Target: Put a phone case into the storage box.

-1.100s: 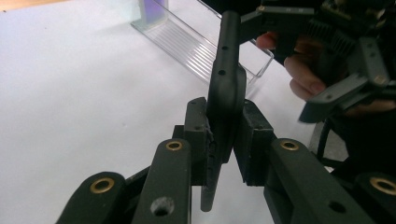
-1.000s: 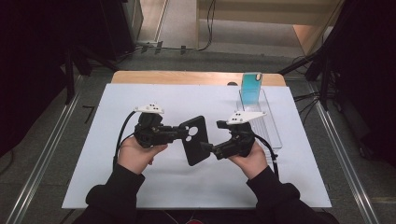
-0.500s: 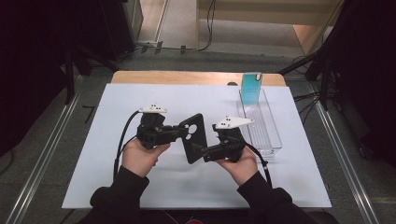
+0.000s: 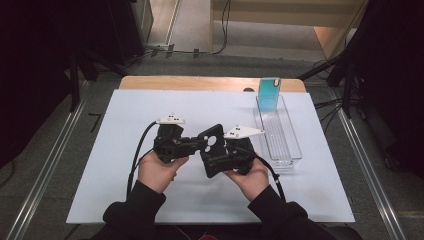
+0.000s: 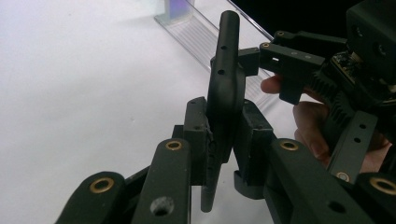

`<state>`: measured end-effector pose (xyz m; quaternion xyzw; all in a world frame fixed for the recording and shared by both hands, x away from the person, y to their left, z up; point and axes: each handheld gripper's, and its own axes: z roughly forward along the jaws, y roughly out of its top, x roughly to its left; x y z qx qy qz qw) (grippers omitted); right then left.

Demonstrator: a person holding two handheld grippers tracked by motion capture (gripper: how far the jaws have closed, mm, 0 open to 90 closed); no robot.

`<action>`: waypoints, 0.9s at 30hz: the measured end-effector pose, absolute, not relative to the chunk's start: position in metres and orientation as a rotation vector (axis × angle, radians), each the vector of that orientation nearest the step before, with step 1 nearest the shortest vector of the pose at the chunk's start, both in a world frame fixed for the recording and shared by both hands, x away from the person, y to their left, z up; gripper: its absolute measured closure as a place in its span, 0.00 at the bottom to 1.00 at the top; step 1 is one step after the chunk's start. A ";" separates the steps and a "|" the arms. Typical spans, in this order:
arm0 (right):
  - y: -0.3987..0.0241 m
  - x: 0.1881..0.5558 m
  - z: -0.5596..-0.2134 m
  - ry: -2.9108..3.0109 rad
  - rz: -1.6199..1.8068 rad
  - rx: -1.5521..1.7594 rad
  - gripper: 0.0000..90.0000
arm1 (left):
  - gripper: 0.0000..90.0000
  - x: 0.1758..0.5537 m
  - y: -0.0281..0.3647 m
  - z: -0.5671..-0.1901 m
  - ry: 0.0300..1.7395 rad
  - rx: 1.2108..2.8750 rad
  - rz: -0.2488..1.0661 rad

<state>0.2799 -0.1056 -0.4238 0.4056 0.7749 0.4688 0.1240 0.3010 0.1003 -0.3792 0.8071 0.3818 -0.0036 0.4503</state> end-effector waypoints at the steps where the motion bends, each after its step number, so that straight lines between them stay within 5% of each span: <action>1: -0.105 0.280 -0.424 2.258 1.366 1.185 0.00 | 0.86 0.301 0.099 -0.379 0.942 1.994 -0.011; 10: -0.102 0.281 -0.427 2.238 1.321 1.195 0.12 | 0.86 0.296 0.093 -0.379 0.933 1.996 -0.005; 19: -0.104 0.282 -0.427 2.248 1.343 1.183 0.14 | 0.84 0.296 0.094 -0.377 0.910 2.001 -0.004; 27: -0.109 0.285 -0.427 2.258 1.333 1.186 0.14 | 0.64 0.298 0.105 -0.368 0.899 1.973 0.008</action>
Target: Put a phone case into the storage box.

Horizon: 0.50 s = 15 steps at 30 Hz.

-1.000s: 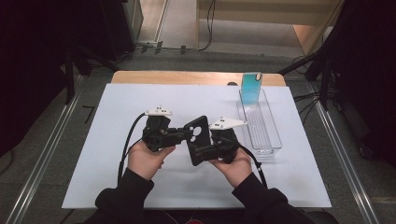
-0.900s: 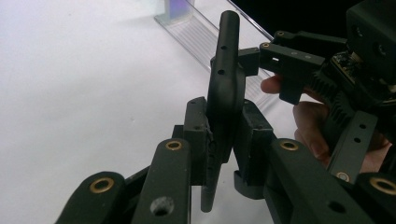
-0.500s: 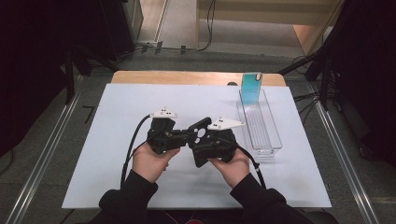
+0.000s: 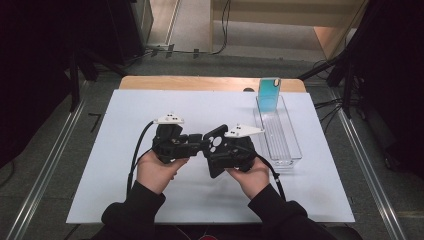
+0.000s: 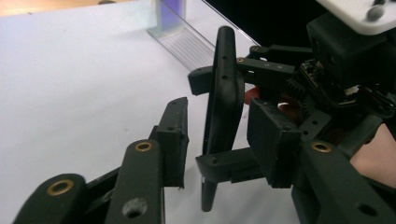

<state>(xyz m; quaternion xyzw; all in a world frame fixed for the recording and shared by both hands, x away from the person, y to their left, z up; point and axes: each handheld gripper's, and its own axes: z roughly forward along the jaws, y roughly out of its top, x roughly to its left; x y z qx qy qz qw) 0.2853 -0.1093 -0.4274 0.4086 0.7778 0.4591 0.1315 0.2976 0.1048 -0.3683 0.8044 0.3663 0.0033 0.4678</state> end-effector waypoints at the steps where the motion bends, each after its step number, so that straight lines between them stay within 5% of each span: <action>1: -0.110 0.286 -0.428 2.258 1.325 1.192 0.14 | 0.62 0.298 0.107 -0.367 0.901 1.961 0.002; 15: -0.134 0.298 -0.426 2.284 1.331 1.220 0.14 | 0.42 0.301 0.127 -0.365 0.785 1.965 -0.075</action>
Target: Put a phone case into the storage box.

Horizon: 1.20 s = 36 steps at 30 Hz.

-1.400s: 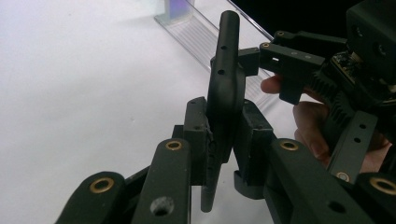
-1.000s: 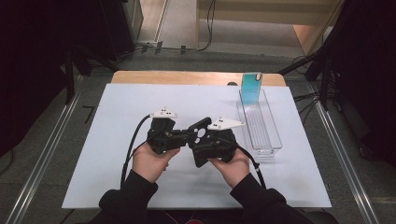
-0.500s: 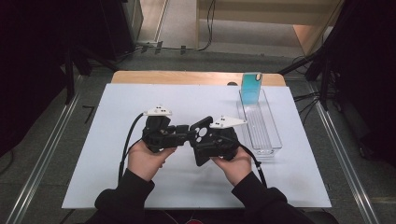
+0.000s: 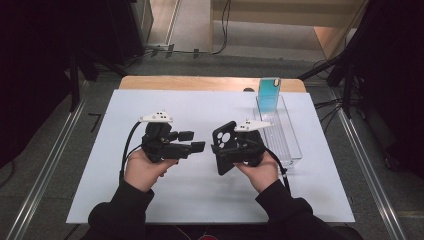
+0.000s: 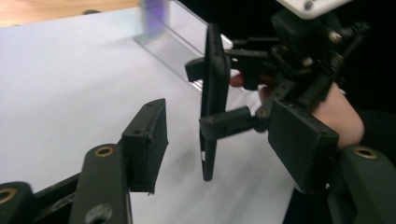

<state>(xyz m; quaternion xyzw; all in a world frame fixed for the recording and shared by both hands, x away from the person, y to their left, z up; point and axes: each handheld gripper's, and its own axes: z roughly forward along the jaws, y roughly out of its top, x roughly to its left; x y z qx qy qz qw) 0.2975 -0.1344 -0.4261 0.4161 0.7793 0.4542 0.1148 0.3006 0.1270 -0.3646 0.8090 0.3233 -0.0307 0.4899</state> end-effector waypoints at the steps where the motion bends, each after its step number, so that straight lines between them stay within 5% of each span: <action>1: -0.136 0.298 -0.425 2.286 1.338 1.221 0.14 | 0.40 0.301 0.128 -0.366 0.782 1.973 -0.069; 36: -0.190 0.308 -0.387 2.276 1.398 1.228 0.14 | 0.32 0.286 0.184 -0.453 0.823 2.188 -0.048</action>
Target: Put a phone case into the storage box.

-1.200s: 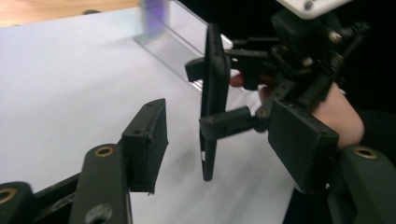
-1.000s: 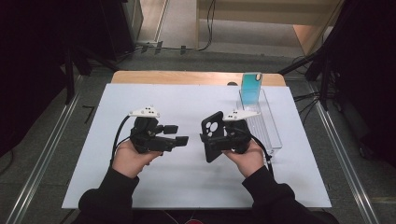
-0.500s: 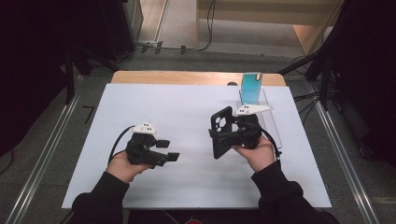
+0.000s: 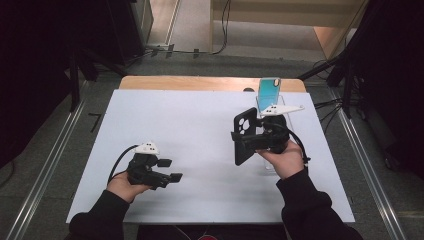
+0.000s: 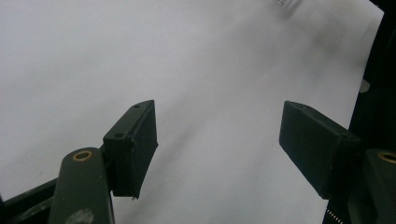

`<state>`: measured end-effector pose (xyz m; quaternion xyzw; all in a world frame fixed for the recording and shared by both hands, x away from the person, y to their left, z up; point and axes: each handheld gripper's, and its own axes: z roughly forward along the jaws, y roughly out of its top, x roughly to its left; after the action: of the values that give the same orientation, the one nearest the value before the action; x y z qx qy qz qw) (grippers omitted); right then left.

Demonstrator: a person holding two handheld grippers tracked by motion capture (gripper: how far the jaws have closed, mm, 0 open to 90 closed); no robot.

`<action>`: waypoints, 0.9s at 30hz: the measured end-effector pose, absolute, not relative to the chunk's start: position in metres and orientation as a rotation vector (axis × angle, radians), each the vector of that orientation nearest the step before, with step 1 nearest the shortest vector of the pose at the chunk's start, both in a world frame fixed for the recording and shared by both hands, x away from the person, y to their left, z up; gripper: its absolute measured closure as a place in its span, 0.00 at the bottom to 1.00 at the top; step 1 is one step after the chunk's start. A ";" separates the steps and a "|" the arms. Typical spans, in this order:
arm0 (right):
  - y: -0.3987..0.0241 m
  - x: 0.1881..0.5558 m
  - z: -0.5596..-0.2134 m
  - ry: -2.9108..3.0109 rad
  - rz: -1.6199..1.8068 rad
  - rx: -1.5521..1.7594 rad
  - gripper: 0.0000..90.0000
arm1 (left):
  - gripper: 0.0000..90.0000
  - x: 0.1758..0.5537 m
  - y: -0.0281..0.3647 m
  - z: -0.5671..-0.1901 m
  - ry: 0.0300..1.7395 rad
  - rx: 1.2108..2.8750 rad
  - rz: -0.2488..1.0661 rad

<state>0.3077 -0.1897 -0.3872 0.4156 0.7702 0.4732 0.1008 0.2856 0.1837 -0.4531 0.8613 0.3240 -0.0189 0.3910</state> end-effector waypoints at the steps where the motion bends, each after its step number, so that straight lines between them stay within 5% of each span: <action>1: -0.192 0.308 -0.385 2.268 1.399 1.228 0.14 | 0.32 0.285 0.185 -0.454 0.830 2.188 -0.035; 27: -0.265 0.331 -0.350 2.033 1.352 1.383 0.14 | 0.32 0.280 0.197 -0.455 0.883 2.146 -0.041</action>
<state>0.3313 -0.2649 -0.3497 0.4861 0.7143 0.4750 0.1668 0.2795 0.1975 -0.4554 0.8479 0.3490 -0.0162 0.3987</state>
